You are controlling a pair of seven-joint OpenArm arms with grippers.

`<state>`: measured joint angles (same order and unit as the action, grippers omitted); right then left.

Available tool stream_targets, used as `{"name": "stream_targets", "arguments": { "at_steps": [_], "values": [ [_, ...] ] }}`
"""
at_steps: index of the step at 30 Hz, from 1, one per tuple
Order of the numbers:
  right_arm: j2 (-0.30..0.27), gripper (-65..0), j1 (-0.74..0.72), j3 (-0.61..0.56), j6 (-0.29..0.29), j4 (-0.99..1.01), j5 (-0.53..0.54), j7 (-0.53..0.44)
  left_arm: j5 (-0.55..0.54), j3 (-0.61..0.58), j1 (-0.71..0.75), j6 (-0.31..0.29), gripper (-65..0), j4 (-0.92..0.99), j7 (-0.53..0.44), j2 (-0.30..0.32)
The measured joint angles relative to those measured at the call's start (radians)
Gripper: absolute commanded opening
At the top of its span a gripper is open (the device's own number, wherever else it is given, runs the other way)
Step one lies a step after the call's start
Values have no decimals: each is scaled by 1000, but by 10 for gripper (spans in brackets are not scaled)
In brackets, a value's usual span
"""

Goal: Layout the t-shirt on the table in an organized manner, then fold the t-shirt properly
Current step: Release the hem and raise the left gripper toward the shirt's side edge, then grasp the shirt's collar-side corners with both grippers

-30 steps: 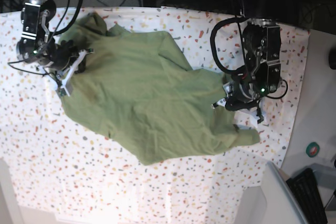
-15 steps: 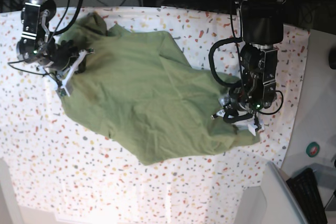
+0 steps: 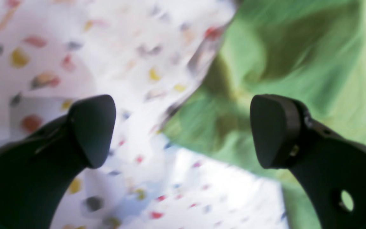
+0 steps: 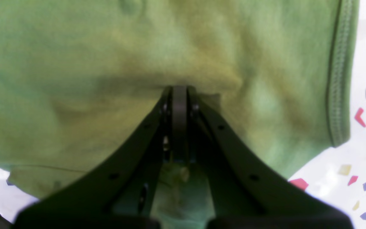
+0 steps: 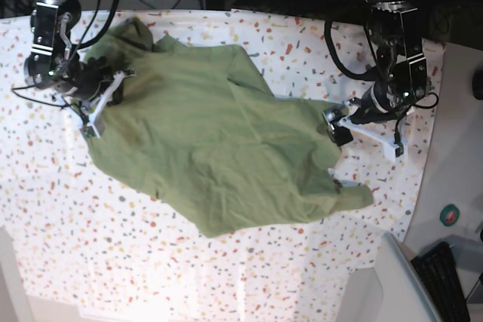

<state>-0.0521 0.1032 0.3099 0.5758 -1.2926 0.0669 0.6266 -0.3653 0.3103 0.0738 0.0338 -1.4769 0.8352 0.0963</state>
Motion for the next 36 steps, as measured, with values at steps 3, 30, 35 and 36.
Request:
{"name": "stream_targets", "arguments": {
  "at_steps": [3,30,35,36],
  "values": [
    [0,-650,0,0,0,0,1,1,6,41,10,-68,-5,29,-4,-15],
    [58,-650,146,140,-8,-330,-22,32,-1,65,26,-153,-650,134,-106,-46],
    [103,-438,157,299,-8,-339,-27,114,-4,60,74,-150,-650,43,-90,-24],
    [105,-359,162,318,-7,-335,-26,127,-1,60,77,-150,-650,35,-64,-27]
  ]
}}
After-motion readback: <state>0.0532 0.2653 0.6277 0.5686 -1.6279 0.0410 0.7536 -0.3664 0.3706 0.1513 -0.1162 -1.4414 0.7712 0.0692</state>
